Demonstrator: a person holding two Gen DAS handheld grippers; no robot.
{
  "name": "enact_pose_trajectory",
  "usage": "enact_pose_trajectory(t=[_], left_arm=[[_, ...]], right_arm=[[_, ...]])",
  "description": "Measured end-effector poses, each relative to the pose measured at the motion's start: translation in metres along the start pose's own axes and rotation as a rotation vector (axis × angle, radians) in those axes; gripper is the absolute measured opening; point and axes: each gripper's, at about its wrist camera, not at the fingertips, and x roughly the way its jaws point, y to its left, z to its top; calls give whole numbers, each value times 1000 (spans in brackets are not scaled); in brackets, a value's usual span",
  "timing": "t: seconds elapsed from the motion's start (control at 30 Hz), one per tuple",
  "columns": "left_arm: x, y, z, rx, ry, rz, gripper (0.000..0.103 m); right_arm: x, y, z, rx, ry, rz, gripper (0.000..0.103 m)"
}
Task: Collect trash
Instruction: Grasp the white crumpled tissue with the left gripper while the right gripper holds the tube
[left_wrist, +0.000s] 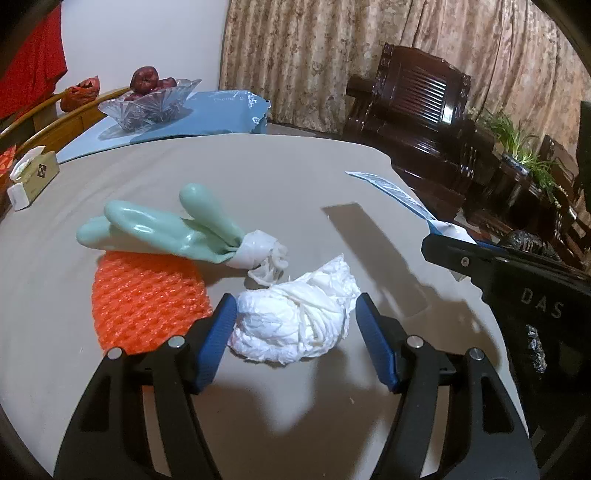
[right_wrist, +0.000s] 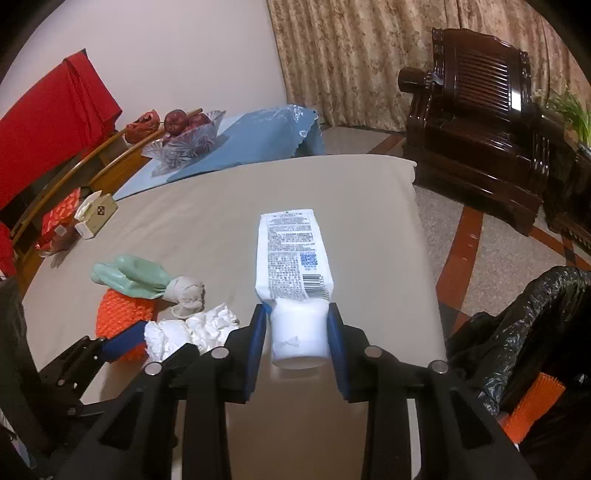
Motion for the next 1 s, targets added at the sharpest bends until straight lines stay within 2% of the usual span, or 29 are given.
enact_pose_trajectory(t=[0.03, 0.07, 0.17, 0.33, 0.63, 1.0], left_arm=[[1, -2, -1, 5, 2, 13, 63], [2, -3, -1, 11, 4, 27, 55], [2, -3, 0, 27, 5, 55, 42], [-4, -4, 0, 35, -21, 82, 28], [-53, -6, -1, 8, -101, 29, 26], [-104, -3, -10, -14, -134, 37, 26]], right_arm=[[0, 0, 0, 0, 1, 0, 32], [1, 0, 0, 2, 3, 0, 32], [0, 0, -2, 5, 4, 1, 32], [-2, 2, -3, 4, 1, 7, 32], [-33, 13, -5, -36, -42, 32, 32], [-80, 19, -14, -57, -75, 59, 32]])
